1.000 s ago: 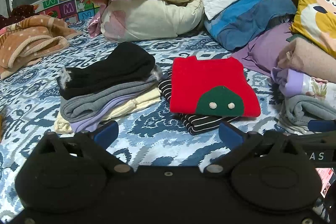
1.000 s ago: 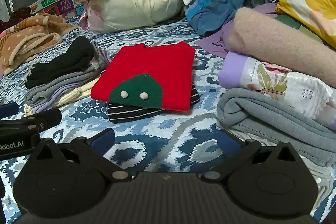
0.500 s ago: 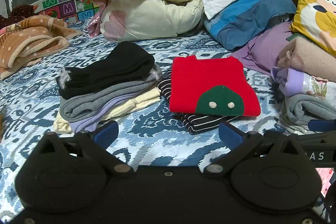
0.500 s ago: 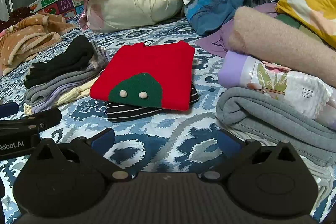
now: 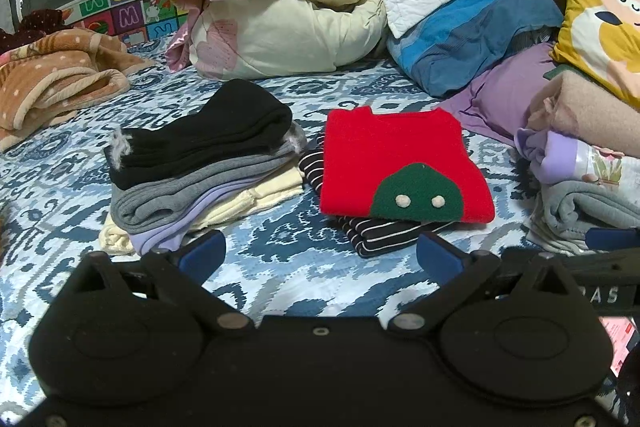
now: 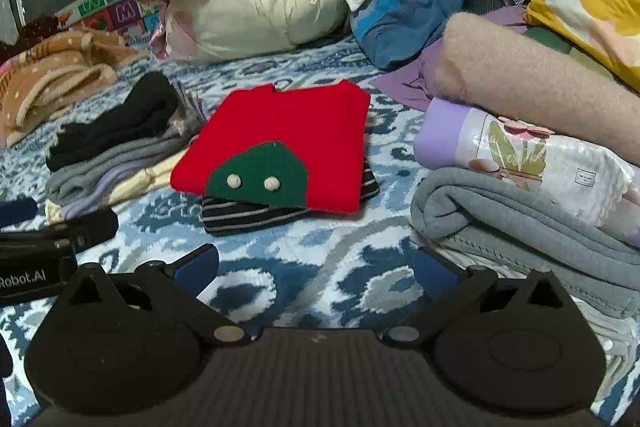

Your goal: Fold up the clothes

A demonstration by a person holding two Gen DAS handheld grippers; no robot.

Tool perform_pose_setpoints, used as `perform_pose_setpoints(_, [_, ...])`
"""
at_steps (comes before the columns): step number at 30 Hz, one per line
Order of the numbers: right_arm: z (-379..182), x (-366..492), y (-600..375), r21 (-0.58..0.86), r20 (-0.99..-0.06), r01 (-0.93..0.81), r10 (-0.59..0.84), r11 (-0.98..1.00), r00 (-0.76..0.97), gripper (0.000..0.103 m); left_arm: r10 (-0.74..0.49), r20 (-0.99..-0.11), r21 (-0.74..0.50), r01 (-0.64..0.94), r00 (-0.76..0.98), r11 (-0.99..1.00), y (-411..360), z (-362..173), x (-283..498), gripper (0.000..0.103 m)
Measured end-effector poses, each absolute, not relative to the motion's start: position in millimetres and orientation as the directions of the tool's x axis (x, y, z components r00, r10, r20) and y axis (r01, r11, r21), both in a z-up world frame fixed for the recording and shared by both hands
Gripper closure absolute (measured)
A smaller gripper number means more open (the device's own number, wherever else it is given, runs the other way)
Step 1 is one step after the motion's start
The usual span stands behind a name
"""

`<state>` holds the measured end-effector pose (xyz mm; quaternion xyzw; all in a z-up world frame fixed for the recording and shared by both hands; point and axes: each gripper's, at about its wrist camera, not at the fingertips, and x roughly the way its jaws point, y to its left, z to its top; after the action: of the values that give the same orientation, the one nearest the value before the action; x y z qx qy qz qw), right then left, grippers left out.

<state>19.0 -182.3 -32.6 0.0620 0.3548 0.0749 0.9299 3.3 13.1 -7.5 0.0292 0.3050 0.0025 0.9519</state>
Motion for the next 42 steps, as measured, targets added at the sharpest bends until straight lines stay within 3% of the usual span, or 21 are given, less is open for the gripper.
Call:
perform_pose_setpoints(9, [-50,34,-196,0.297,-0.564,-0.085,0.247,0.951,0.788,0.0,-0.07,-0.51,-0.049,0.052,0.857,0.997,26,-15,15,0.0])
perform_pose_setpoints(12, [-58,40,-200,0.33,-0.525,-0.077,0.25,0.941,0.813,0.0,-0.111,-0.519,-0.117,0.058,0.848,0.991,37,-23,26,0.0])
perform_pose_setpoints(16, [-70,48,-207,0.42,-0.493,-0.071,0.293,0.905,0.819,0.0,-0.098,-0.541,-0.099,0.052,0.835,0.994,39,-34,45,0.001])
perform_pose_setpoints(19, [-74,54,-204,0.43,-0.494,-0.092,0.319,0.898,0.808,0.001,-0.109,-0.527,-0.073,0.083,0.843,0.994,36,-40,57,0.006])
perform_pose_setpoints(22, [-78,60,-204,0.438,-0.476,-0.096,0.321,0.894,0.819,0.001,-0.125,-0.52,-0.056,0.112,0.845,0.992,34,-45,68,0.02])
perform_pose_setpoints(24, [-81,66,-206,0.452,-0.46,-0.097,0.325,0.887,0.826,0.005,-0.123,-0.514,-0.032,0.124,0.849,0.992,32,-48,74,0.029])
perform_pose_setpoints(28, [-89,87,-205,0.447,-0.456,-0.106,0.328,0.888,0.827,0.015,-0.134,-0.504,-0.019,0.144,0.853,0.989,31,-54,86,0.03])
perform_pose_setpoints(36, [-96,95,-185,0.376,-0.465,-0.109,0.289,0.92,0.837,0.015,-0.174,-0.507,-0.03,0.185,0.844,0.982,31,-76,105,0.033])
perform_pose_setpoints(37, [-96,95,-180,0.379,-0.461,-0.127,0.306,0.917,0.833,0.024,-0.179,-0.505,-0.037,0.186,0.844,0.982,32,-77,106,0.033])
perform_pose_setpoints(38, [-97,95,-177,0.381,-0.46,-0.143,0.321,0.914,0.828,0.039,-0.184,-0.505,-0.042,0.188,0.843,0.981,33,-78,106,0.033])
perform_pose_setpoints(42, [-102,98,-181,0.415,-0.457,-0.133,0.333,0.9,0.825,0.042,-0.205,-0.504,-0.059,0.204,0.839,0.977,33,-78,107,0.04])
